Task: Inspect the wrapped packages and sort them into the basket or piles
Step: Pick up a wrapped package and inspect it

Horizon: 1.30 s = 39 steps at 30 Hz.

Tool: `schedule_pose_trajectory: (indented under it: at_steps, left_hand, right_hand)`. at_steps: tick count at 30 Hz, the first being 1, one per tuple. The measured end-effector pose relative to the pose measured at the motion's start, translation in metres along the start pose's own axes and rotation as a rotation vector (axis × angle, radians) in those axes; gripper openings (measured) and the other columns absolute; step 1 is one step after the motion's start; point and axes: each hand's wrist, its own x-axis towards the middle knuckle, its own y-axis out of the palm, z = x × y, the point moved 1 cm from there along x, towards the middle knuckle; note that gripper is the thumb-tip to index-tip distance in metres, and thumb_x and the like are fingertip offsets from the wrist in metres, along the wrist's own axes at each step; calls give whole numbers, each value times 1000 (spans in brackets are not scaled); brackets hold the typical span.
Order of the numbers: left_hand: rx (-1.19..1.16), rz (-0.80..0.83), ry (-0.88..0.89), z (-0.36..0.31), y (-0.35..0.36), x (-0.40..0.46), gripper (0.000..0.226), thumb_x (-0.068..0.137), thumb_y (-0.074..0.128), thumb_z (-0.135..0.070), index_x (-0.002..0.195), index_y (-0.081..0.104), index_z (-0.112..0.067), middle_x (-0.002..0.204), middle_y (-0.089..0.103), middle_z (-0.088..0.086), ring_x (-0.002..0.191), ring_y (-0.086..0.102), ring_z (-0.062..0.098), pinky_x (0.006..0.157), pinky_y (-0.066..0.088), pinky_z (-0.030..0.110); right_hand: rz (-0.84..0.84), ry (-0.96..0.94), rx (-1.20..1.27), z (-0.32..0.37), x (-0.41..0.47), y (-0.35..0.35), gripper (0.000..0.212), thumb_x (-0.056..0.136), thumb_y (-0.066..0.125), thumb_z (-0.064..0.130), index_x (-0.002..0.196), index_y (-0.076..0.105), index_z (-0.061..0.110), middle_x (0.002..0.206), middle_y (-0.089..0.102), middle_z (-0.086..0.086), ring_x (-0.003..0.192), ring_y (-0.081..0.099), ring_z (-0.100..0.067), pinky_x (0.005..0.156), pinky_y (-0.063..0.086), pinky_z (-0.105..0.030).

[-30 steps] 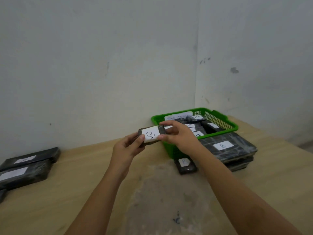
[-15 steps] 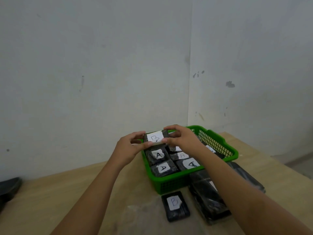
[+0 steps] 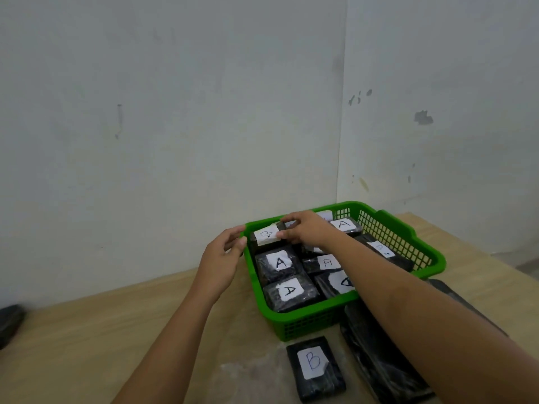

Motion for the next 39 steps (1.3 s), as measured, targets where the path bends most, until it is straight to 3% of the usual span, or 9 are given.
schedule_pose_trajectory:
  at_steps: [2,5,8,12,17,24,30,33,39]
  left_hand:
    - [13,2,18,1,1,0,29,103,61,-14,128,68,-24,124,71,-8,119,65,11,107,51,43]
    - [21,9,18,2,2,-2,26,103,59,-15,122,68,-31,126,70,-6,120,65,13,108,51,41]
    - [4,16,3,0,1,-5,25,106,55,-17,118,67,-35,125,70,-4,117,66,14,106,52,41]
    - [12,21,-12,-6,-6,-16,21,106,55,-23,120,66,-35,124,69,-5,113,66,15,101,52,38]
    - [15,2,-18,-12,-20,-42,18,102,62,-27,118,70,-32,122,69,-11,113,66,12,103,53,42]
    - [28,-4,-28,-24,-57,-111,13,99,66,-21,108,74,-27,110,73,-14,95,68,2,96,56,39]
    - [99,-26,-32,-13,-117,-181,10,97,69,-25,104,75,-30,103,75,-14,85,66,1,86,55,33]
    - [145,-65,-55,-3,-151,-216,9,97,70,-26,103,74,-31,102,74,-13,87,67,2,81,52,25]
    - [277,-157,-175,35,-226,-276,9,97,70,-26,104,73,-30,103,72,-11,94,67,5,80,50,22]
  right_hand:
    - [3,11,-47,0,4,3,61,85,83,34,139,61,16,124,69,-11,95,73,-23,72,55,-29]
    - [4,34,-97,3,4,5,70,85,83,38,144,56,13,139,62,-13,116,65,-31,102,52,-46]
    - [2,41,-125,7,0,4,76,84,83,40,147,53,10,142,60,-14,121,62,-31,109,48,-49]
    - [-57,48,-160,11,-10,-4,76,83,83,44,144,55,10,142,60,-13,106,60,-26,103,50,-44]
    - [-147,-14,-195,26,-43,-7,48,87,78,47,124,64,19,119,67,-4,99,68,-23,85,56,-34]
    - [-248,-203,-245,71,-134,28,17,96,68,35,105,69,19,102,66,4,91,61,-11,67,43,-22]
    - [-99,-310,-247,97,-208,113,10,95,70,32,98,71,23,98,68,7,84,58,-3,70,43,-15]
    - [10,-331,-204,101,-230,171,8,93,72,33,93,69,27,96,70,8,84,63,-7,79,52,-26]
    - [211,-350,-175,111,-255,285,26,92,72,35,117,70,27,119,68,4,104,62,-10,87,46,-23]
